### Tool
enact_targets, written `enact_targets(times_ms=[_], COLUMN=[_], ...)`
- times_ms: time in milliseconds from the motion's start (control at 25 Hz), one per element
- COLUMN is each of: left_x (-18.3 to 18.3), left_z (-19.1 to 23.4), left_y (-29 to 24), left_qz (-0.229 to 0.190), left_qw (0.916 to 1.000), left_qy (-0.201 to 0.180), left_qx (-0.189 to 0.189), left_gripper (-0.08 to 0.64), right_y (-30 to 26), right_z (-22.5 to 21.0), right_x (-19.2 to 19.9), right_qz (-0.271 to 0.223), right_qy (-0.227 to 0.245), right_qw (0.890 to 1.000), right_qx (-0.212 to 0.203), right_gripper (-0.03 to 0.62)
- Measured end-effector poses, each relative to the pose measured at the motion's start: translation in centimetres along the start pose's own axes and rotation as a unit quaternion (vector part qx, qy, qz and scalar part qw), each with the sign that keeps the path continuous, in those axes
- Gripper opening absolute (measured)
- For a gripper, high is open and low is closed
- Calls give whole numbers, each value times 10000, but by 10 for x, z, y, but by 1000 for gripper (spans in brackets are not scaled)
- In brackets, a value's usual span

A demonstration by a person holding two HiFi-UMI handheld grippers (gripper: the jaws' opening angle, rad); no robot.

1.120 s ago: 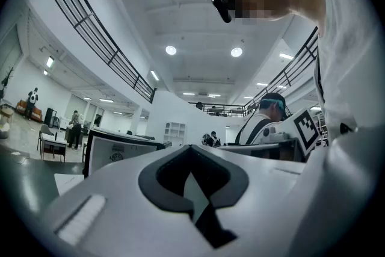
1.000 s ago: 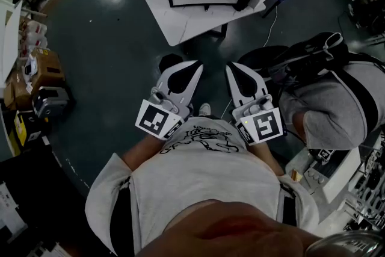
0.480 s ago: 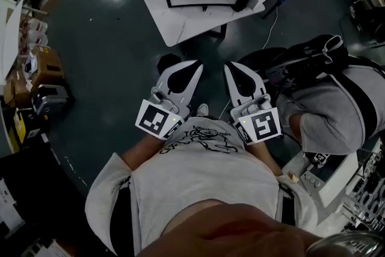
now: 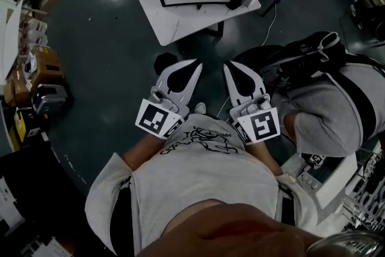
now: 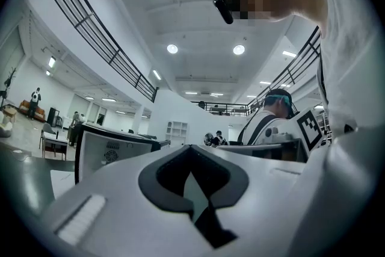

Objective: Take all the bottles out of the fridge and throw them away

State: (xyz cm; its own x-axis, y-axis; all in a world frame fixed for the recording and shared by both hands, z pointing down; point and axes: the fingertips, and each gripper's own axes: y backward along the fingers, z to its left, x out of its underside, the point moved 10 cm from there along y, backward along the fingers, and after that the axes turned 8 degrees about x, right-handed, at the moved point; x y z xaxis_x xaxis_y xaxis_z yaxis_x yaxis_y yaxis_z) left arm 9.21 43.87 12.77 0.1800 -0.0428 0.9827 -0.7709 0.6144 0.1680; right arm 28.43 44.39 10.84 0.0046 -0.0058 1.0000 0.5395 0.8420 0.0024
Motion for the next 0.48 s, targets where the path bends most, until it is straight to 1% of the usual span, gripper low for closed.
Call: enact_targets(times_ms=[120, 200, 400, 480], left_x=[10, 18, 12, 13], left_z=[6, 8, 6, 11], left_y=[-24, -30, -24, -29], left_qz=[28, 43, 59, 69], left_qw=[10000, 10000, 10000, 9999], left_qy=[-13, -4, 5, 7], left_qx=[-41, -70, -81, -85], left_gripper=[9, 9, 9, 9], right_y=[-9, -11, -10, -15], right_z=[-27, -35, -27, -32], right_x=[8, 14, 8, 9], right_qz=[18, 33, 43, 66], right_qy=[-62, -73, -31, -29], right_qw=[10000, 10000, 10000, 10000], right_qx=[2, -2, -23, -51], right_gripper=[8, 8, 8, 9])
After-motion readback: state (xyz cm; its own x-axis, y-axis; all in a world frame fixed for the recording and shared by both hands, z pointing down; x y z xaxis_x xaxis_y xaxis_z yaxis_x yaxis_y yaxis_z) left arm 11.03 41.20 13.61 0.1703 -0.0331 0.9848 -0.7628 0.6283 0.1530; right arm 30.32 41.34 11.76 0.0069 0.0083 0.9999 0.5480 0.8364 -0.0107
